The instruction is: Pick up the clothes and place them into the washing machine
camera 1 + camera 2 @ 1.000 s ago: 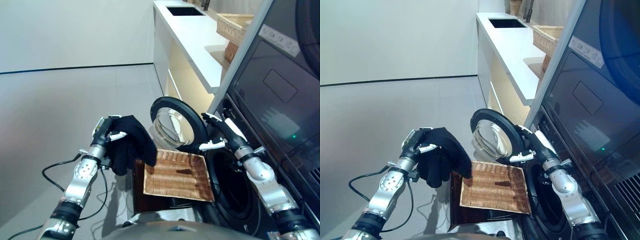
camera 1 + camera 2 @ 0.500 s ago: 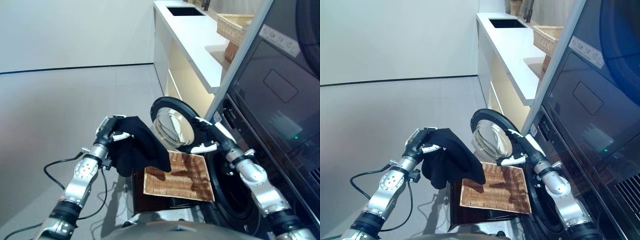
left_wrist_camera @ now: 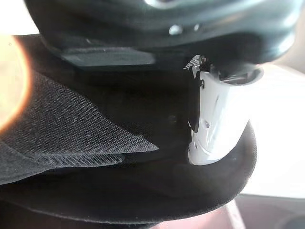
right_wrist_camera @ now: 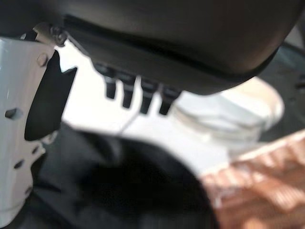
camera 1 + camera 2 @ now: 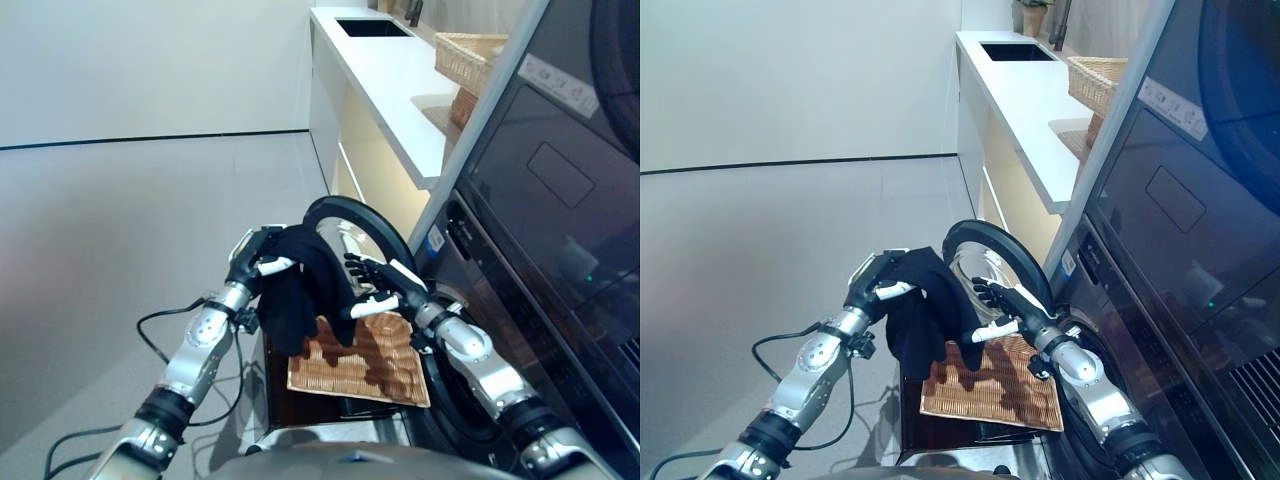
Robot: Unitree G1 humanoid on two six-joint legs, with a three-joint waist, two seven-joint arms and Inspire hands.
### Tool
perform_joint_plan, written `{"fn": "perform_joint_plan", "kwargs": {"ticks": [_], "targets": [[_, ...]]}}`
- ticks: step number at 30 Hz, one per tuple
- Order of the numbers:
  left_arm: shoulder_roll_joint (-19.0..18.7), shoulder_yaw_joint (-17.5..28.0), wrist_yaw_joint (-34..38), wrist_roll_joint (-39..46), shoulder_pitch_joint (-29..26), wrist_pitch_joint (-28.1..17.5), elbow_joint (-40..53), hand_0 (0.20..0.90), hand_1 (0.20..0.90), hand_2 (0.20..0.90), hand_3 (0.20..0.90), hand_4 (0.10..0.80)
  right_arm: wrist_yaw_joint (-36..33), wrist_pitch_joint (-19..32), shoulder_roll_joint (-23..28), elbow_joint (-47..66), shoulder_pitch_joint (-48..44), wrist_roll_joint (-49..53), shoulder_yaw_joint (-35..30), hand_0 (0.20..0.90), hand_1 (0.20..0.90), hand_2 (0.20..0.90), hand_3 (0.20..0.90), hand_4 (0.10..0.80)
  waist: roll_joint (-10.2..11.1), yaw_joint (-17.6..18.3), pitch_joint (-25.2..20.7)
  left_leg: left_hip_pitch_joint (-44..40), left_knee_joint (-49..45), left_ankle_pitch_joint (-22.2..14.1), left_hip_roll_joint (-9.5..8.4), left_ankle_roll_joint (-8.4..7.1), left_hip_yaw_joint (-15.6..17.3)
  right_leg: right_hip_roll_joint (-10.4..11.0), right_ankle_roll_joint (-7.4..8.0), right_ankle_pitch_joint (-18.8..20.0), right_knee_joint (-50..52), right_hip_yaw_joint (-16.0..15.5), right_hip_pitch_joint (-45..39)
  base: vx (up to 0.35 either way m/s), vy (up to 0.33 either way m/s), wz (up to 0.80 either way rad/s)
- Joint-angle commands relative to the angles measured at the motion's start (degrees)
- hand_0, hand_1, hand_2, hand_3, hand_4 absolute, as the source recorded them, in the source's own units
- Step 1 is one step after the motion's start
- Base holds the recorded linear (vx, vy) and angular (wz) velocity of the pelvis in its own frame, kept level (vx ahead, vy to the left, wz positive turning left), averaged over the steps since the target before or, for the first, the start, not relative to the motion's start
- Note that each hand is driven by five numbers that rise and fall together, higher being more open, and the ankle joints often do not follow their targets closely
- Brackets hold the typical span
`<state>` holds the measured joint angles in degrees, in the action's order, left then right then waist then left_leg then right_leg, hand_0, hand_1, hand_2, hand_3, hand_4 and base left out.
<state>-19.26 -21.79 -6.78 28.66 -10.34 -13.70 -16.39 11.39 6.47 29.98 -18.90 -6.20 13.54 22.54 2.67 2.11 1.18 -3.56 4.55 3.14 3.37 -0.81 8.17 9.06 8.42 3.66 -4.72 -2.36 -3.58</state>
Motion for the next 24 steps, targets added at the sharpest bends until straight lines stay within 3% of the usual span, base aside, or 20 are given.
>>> {"fn": "perform_joint_plan", "kwargs": {"ticks": [1,9,24], "targets": [[3.0,-2.0,-1.5,4.7,-12.6,-5.8,-3.3,0.200,0.200,0.200,0.200,0.300,-0.1,6.4,-1.6,0.3,-6.7,4.3,-0.1,0.900,0.900,0.900,0.900,0.800,1.0,-2.1,-5.7,2.2,-1.6,1.1,1.89,-3.31,-3.7,1.0,1.19,0.3,4.8,-0.1,2.7,0.000,0.000,0.00],[6.6,-5.0,-2.5,9.5,-14.9,-4.8,-5.0,0.200,0.200,0.200,0.200,0.300,-1.6,5.9,-5.0,-4.1,-9.6,4.9,2.5,0.900,0.900,0.900,0.900,0.800,0.9,-1.8,-5.9,1.9,-1.2,1.1,1.94,-3.30,-3.5,1.0,1.20,0.6,4.5,0.2,2.6,0.000,0.000,0.00],[9.3,-8.7,-5.3,12.7,-16.5,-3.7,-5.9,0.200,0.200,0.200,0.200,0.300,1.2,5.3,-8.6,-8.4,-13.7,9.2,7.4,0.900,0.900,0.900,0.900,0.800,0.8,-2.1,-5.7,2.1,-0.9,1.2,1.79,-3.31,-3.6,1.0,1.20,0.5,4.4,-0.1,2.6,0.000,0.000,0.00]]}}
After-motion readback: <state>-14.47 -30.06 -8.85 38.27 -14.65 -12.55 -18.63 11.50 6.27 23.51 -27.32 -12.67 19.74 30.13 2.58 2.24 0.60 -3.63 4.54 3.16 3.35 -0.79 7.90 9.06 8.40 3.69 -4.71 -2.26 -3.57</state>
